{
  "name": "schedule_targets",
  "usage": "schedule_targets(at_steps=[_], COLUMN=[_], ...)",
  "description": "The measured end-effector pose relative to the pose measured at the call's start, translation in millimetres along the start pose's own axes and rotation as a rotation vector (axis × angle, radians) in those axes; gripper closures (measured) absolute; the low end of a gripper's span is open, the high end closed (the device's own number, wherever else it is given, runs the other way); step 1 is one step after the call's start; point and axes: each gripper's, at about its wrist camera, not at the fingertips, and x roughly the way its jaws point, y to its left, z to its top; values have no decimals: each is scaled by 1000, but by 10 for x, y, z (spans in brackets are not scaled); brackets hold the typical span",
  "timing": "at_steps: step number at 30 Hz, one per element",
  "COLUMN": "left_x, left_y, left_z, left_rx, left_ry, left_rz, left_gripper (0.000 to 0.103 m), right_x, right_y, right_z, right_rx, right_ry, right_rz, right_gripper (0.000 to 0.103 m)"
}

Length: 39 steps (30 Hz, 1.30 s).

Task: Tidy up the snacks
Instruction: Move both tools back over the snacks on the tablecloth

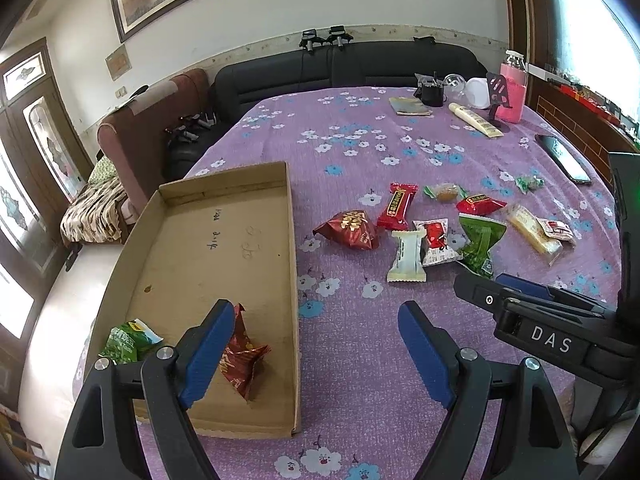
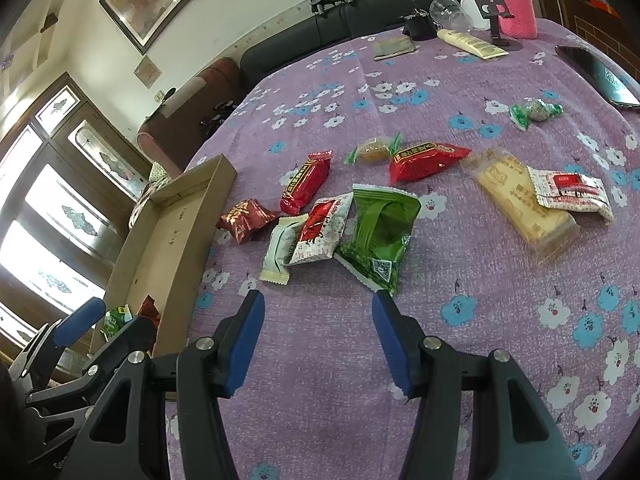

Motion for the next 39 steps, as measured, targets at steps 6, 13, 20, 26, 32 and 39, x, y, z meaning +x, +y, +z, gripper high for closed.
schedule_targets(at_steps=[6,13,20,26,32,39], left_x=[37,84,122,153,200,276], left_y=[-30,-59,-90,-133,-174,-101], left_z=[0,5,17,30,41,79], left_rx=[6,13,21,29,38,14], left_ry=[10,20,31,40,50,59], left_rz=[0,1,-1,-1,-2,-14], left_gripper=[16,16,16,16,16,16], right_x=[14,-6,-61,-119,-180,-288], right_y=[-34,-68,-145,-229,-325,-534], right_z=[10,32,86,134,203,369], right_rx=[9,15,27,38,44,54], right_ry=[3,-2,-15,-28,-41,-71], right_rz=[-1,-2,-13,-26,-40,-104], right_gripper=[48,48,48,48,48,48])
